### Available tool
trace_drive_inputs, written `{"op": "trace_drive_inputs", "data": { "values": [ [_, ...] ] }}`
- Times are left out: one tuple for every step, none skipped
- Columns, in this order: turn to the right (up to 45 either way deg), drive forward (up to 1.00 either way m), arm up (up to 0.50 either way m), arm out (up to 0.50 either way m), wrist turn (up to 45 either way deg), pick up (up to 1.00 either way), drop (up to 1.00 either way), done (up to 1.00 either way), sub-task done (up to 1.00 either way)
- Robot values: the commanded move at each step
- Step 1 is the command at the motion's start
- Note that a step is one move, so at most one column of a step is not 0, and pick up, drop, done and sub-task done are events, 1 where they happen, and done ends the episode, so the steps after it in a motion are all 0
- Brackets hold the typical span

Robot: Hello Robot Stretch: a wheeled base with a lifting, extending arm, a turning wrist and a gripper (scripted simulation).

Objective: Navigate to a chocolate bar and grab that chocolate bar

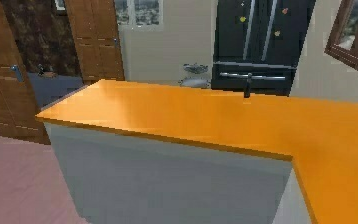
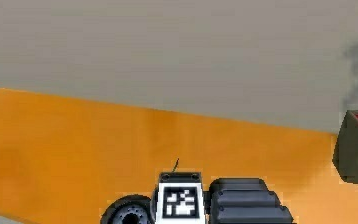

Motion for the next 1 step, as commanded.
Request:
{"op": "trace_drive_inputs", "data": {
  "values": [
    [0.0, 0.00, 0.00, 0.00, 45.0, 0.00, 0.00, 0.00, 0.00]
  ]
}}
